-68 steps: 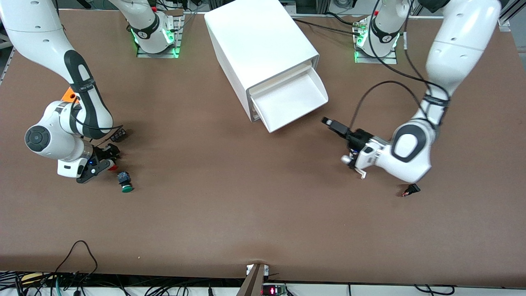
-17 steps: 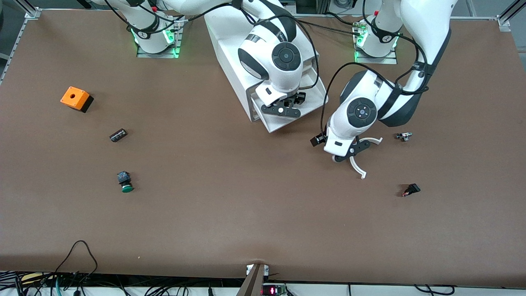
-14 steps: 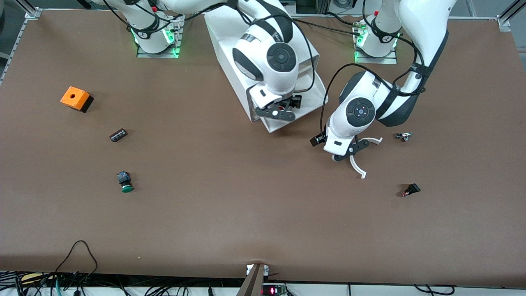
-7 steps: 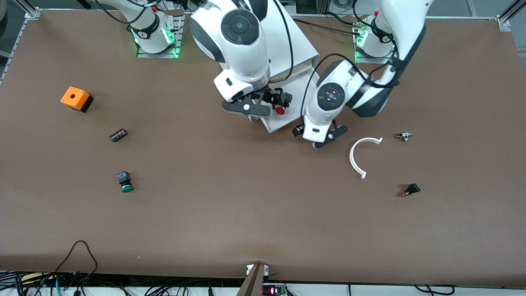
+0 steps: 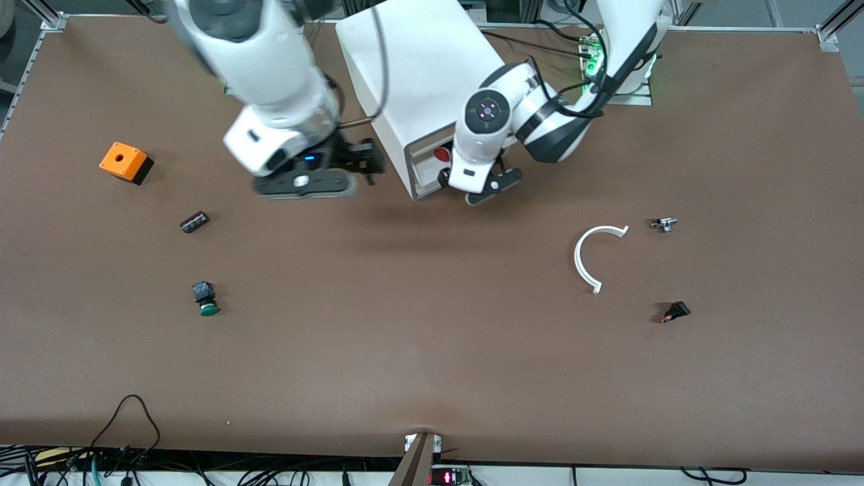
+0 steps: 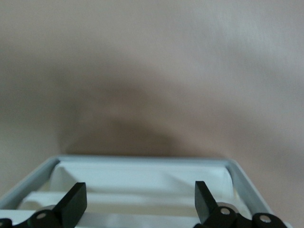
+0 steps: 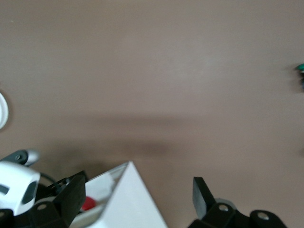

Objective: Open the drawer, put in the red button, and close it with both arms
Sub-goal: 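Push the drawer shut into the cabinet with both grippers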

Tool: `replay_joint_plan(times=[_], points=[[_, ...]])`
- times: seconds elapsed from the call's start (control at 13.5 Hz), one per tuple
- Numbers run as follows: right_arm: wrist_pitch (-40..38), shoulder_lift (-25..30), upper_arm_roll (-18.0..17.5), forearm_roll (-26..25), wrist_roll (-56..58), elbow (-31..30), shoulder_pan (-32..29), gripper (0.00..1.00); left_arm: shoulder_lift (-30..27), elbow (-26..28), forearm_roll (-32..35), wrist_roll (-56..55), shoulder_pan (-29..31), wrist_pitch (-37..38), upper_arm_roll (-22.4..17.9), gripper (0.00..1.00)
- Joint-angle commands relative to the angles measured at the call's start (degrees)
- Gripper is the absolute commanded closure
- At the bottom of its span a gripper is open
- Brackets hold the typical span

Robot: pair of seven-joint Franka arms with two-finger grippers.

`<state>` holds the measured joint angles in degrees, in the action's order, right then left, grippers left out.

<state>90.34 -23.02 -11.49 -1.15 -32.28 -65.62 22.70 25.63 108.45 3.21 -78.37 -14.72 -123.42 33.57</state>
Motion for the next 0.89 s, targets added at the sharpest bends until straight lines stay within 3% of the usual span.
replay_joint_plan(times=[0.0,0.15,0.37,0.52,0.81], points=[[-1.48,0.96,-0.11,0.79,6.07,-0.30,-5.54,0.00,1.43,0.62,-1.71,-0.47,0.22,-2.34,2.72,0.01],[-3.75,2.18,-0.02,5.26,13.78,-0.39,-10.72,0.00,2.84,0.53,-1.98,-0.21,0.13,-2.87,3.87,0.01],[-7.63,4.55,3.04,6.59,25.04,-1.17,-14.86,0.00,3.89,0.19,-2.07,0.05,0.22,-4.11,4.31,0.00],[-4.15,11.03,4.97,8.53,31.03,-11.06,-17.15,0.00,3.55,-1.13,-1.72,0.49,1.62,-3.32,4.14,0.00],[5.43,20.98,8.85,7.83,39.56,-28.39,-17.42,0.00,3.63,-8.24,-1.10,10.23,8.12,2.92,3.79,0.00]])
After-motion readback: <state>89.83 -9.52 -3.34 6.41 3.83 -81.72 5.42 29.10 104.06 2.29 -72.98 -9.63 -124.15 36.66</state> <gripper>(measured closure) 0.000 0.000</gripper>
